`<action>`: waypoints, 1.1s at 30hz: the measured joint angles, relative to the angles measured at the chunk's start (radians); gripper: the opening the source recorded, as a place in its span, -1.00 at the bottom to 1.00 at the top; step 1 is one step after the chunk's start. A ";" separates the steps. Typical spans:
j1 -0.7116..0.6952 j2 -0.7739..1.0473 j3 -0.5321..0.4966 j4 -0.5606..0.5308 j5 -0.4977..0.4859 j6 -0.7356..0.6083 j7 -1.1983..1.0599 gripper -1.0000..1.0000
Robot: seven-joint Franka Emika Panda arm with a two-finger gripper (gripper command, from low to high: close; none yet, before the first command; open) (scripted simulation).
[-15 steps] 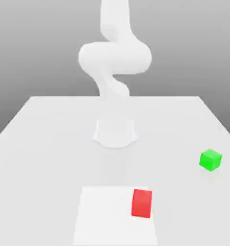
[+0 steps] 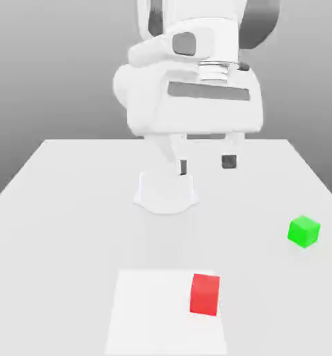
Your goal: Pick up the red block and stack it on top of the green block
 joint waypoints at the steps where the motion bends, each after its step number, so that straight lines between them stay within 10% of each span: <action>1: 0.007 0.031 -0.001 -0.015 0.005 0.017 -0.046 0.00; 15: 0.037 0.488 0.049 -0.127 0.123 0.322 -0.526 0.00; 16: 0.027 0.520 0.060 -0.123 0.132 0.349 -0.533 -1.00; 33: 0.212 0.266 0.120 -0.171 0.076 0.144 -0.618 -1.00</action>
